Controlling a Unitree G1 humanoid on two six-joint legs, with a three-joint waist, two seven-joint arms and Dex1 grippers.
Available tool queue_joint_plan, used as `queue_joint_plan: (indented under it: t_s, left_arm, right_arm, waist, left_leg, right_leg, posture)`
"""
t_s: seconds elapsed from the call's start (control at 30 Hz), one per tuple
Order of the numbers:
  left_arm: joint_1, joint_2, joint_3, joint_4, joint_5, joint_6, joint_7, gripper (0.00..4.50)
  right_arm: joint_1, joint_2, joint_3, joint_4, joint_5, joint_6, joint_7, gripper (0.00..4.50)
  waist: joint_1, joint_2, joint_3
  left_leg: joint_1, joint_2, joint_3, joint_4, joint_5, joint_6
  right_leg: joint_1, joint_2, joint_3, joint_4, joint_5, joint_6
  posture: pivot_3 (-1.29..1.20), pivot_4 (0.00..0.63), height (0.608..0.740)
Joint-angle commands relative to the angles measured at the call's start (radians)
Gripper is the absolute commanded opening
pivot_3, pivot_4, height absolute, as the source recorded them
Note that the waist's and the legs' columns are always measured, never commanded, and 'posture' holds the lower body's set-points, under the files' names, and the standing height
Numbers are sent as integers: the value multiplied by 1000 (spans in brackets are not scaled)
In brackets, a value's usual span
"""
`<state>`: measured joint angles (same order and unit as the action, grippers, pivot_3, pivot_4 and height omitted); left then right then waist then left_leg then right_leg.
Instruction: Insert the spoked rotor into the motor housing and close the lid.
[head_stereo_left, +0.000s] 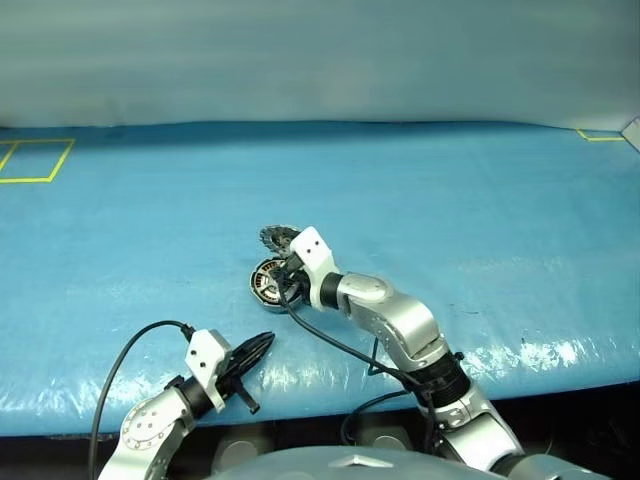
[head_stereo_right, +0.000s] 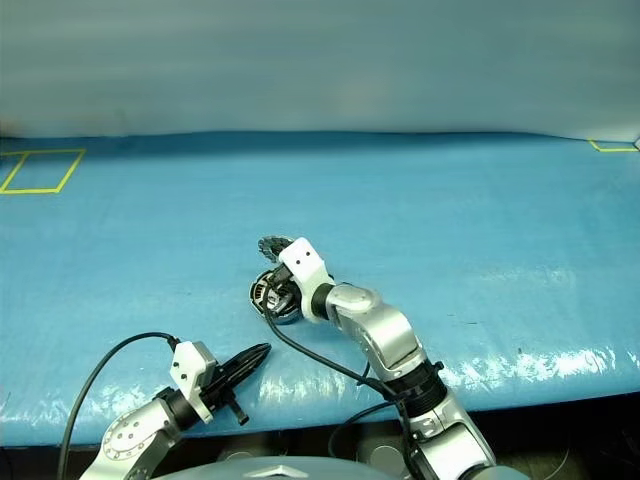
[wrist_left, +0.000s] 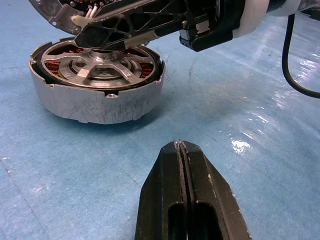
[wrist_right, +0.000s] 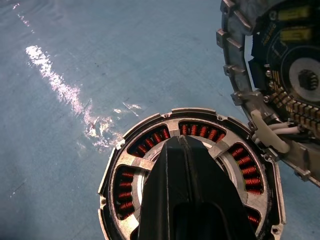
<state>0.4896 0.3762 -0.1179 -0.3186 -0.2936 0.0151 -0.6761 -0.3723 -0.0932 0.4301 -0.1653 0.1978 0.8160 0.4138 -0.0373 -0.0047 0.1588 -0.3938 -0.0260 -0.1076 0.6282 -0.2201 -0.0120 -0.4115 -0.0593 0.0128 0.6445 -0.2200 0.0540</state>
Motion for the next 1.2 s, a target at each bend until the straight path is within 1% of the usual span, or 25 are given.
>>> queue_joint_plan:
  t_s: [0.03,0.2,0.37,0.53,0.73,0.87,1.0,1.07,1.13,1.2]
  left_arm:
    - [4,2,-5,-38,0,-6,4,40]
    - [6,4,-7,-40,1,-7,9,40]
    - [2,5,-7,-41,0,-3,13,40]
    - [-8,6,-15,-42,0,5,15,40]
    - [-17,9,-16,-42,0,10,15,40]
    - [-14,11,-17,-44,0,14,13,40]
    - [-13,15,-21,-47,-9,22,4,40]
    - [-14,16,-22,-48,-9,23,3,40]
    - [-15,17,-23,-47,-10,23,-1,40]
    - [-18,18,-24,-46,-12,24,-7,40]
  right_arm:
    - [0,-14,27,14,-21,31,3,0]
    - [-4,-44,57,9,-29,51,24,0]
    - [14,-50,15,-72,51,62,90,0]
    - [12,-63,7,-86,57,71,94,0]
    - [18,-48,-4,-94,73,66,95,0]
    - [23,-60,-36,-160,146,48,165,0]
    - [5,-91,-130,-257,279,13,282,0]
    - [-10,-99,-187,-277,332,-5,309,0]
    - [-33,-87,-251,-263,359,-24,288,0]
    - [-76,-50,-337,-206,359,-73,217,0]
  waist:
    - [0,0,0]
    - [0,0,0]
    - [1,0,0]
    - [0,0,0]
    - [0,0,0]
    - [0,0,0]
    - [1,0,1]
    - [1,0,2]
    - [0,1,2]
    - [0,1,2]
  left_leg:
    - [0,0,0,0,0,0]
    - [0,0,0,0,0,0]
    - [-1,0,0,0,0,0]
    - [-1,0,0,0,0,0]
    - [-1,0,0,0,0,0]
    - [-3,0,0,-1,0,0]
    - [-4,0,0,0,0,0]
    - [-3,0,0,0,0,0]
    - [-3,0,0,0,0,0]
    - [-3,0,0,0,0,0]
  right_leg:
    - [0,0,0,0,0,0]
    - [0,0,0,0,0,0]
    - [1,0,0,-1,0,0]
    - [0,0,0,0,0,0]
    - [0,0,0,0,0,0]
    - [0,0,0,0,0,0]
    - [-1,0,0,-1,0,0]
    - [-1,0,0,-1,0,0]
    - [0,0,0,-1,0,0]
    - [-1,0,0,0,0,0]
  posture:
    - [0,150,740]
    - [0,150,740]
    - [0,150,740]
    - [0,150,740]
    - [0,150,740]
    - [0,150,740]
    - [0,150,740]
    - [0,150,740]
    - [0,150,740]
    - [0,150,740]
